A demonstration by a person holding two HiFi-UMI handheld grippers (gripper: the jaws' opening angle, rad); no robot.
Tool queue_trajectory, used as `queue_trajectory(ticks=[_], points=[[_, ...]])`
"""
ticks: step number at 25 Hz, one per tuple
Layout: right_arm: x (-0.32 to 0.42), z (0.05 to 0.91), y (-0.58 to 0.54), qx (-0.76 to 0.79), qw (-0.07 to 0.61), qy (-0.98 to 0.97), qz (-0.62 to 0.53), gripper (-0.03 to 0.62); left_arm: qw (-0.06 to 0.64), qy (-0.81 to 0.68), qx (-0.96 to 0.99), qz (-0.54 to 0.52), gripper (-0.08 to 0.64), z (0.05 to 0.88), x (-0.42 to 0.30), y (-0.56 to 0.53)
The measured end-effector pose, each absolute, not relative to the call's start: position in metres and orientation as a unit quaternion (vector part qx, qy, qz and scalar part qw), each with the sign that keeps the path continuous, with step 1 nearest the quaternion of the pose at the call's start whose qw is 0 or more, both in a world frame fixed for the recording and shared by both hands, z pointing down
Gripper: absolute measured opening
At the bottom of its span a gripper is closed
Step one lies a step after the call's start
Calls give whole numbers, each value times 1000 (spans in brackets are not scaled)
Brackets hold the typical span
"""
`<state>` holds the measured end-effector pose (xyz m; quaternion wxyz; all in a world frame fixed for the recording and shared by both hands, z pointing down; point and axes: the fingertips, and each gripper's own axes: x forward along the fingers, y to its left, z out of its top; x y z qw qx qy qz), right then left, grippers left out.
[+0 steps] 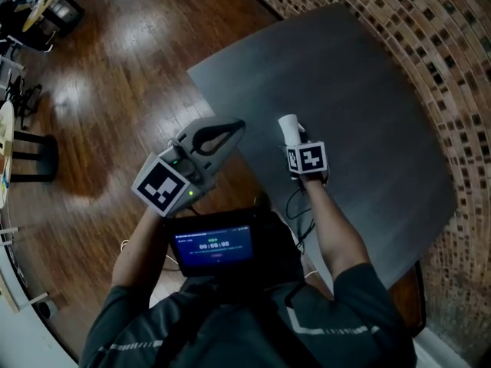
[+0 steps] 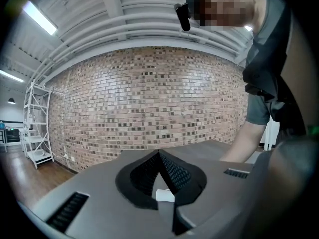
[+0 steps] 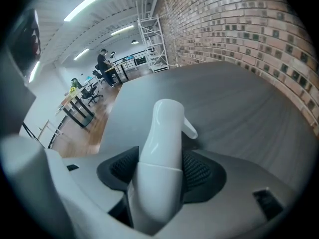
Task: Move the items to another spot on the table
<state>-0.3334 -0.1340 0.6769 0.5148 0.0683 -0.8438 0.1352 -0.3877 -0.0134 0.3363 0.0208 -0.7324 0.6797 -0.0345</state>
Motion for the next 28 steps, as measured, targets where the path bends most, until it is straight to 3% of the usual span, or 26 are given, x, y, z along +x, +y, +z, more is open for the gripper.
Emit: queue_trajectory(ticks=[11, 13, 14, 22, 28], points=[[-335, 680, -130, 57, 519, -841, 142, 290, 15, 682, -731, -39, 2, 342, -388, -8], [-332, 679, -134, 66, 518, -842, 136, 329, 18, 683, -729, -37, 2, 336, -389, -5], [-331, 676, -136, 71, 514, -845, 132, 359, 19, 685, -727, -35, 2, 334, -389, -3], [-309, 628, -137, 110, 460, -869, 143, 360, 48, 678, -733, -27, 2, 308, -375, 22], [-272, 553, -128, 146, 371, -905, 147, 261, 71, 654, -753, -3, 2, 289, -353, 42]])
